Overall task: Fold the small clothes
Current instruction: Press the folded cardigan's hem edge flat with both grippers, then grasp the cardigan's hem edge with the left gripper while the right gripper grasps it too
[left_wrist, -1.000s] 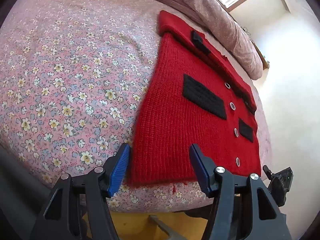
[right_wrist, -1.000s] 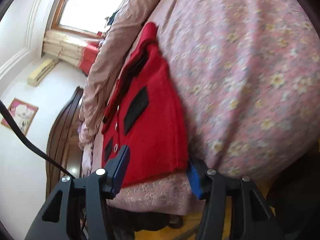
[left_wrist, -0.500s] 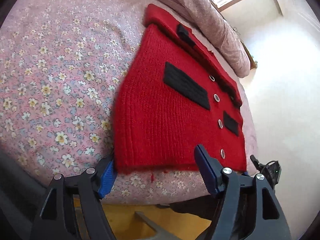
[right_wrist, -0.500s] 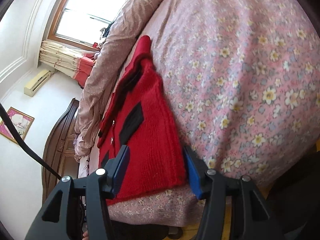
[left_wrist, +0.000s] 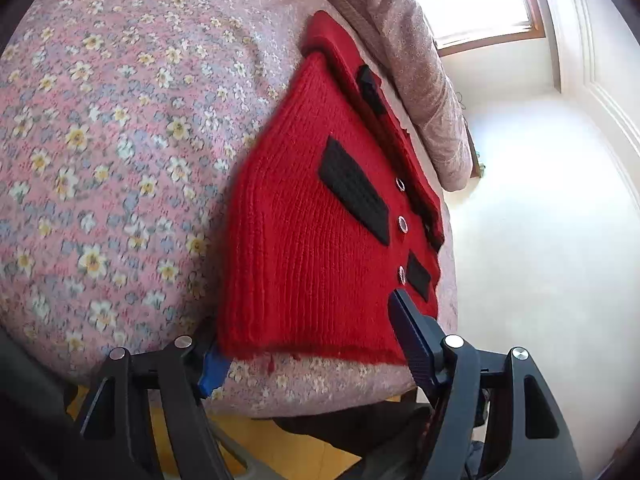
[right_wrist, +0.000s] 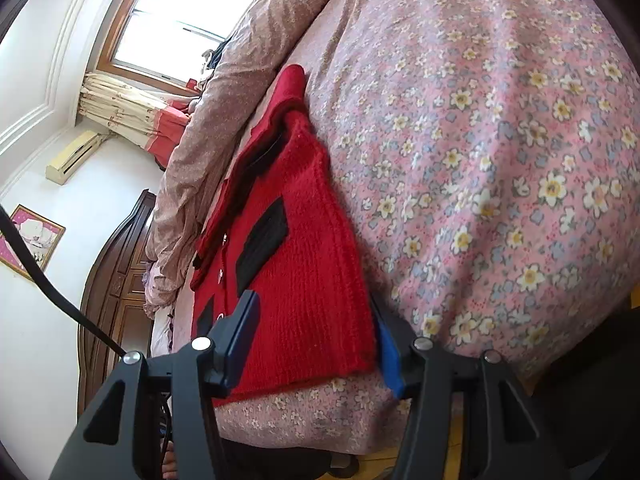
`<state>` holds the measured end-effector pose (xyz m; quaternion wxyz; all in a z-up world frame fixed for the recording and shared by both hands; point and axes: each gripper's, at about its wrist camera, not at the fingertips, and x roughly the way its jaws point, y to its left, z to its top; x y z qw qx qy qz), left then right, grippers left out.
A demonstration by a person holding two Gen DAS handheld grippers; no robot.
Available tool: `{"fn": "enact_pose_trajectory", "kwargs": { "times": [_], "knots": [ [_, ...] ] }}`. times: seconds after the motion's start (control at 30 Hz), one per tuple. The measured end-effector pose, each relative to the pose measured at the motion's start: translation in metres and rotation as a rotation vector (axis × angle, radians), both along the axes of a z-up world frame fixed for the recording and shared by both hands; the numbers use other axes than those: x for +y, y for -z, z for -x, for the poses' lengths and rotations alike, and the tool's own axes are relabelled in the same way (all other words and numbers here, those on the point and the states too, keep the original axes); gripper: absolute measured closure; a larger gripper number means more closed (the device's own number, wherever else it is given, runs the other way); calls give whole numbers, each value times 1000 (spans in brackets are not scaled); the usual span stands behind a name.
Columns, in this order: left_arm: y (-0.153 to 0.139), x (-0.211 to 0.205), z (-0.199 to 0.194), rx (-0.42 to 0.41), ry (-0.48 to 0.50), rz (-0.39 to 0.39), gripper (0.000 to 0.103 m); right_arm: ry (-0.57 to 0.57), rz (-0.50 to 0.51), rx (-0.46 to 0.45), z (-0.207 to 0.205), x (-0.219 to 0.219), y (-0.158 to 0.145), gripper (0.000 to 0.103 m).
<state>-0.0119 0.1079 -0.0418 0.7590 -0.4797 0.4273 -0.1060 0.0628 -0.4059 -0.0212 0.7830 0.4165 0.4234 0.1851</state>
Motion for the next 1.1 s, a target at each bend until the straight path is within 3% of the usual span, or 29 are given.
{"fn": "enact_pose_trajectory", "kwargs": {
  "times": [0.07, 0.17, 0.23, 0.27, 0.3, 0.4, 0.67, 0.87, 1.1],
  "knots": [
    [0, 0, -6, -7, -16, -9, 40, -1, 5, -1, -1, 1, 0, 46],
    [0, 1, -10, 3, -34, -18, 53, -3, 5, 1, -2, 2, 0, 47],
    [3, 6, -12, 12, -63, -17, 70, -14, 5, 13, -5, 4, 1, 73],
    [5, 8, -15, 29, -74, -34, 86, -23, 28, 37, -7, 6, 3, 95],
    [7, 9, -17, 46, -81, -57, 100, -25, 62, 64, -9, 9, 6, 95],
    [7, 12, -14, 46, -89, -68, 101, -16, 27, 45, -9, 10, 6, 96],
    [-12, 8, 17, -24, -124, -80, 103, -44, -10, -132, 8, 18, -32, 97],
    [-34, 8, 38, -78, -100, -79, 103, -5, -45, -162, 23, 5, -54, 97],
    [-43, 13, 70, -80, -42, -91, 103, -10, -35, -183, 48, -6, -67, 97]
  ]
}}
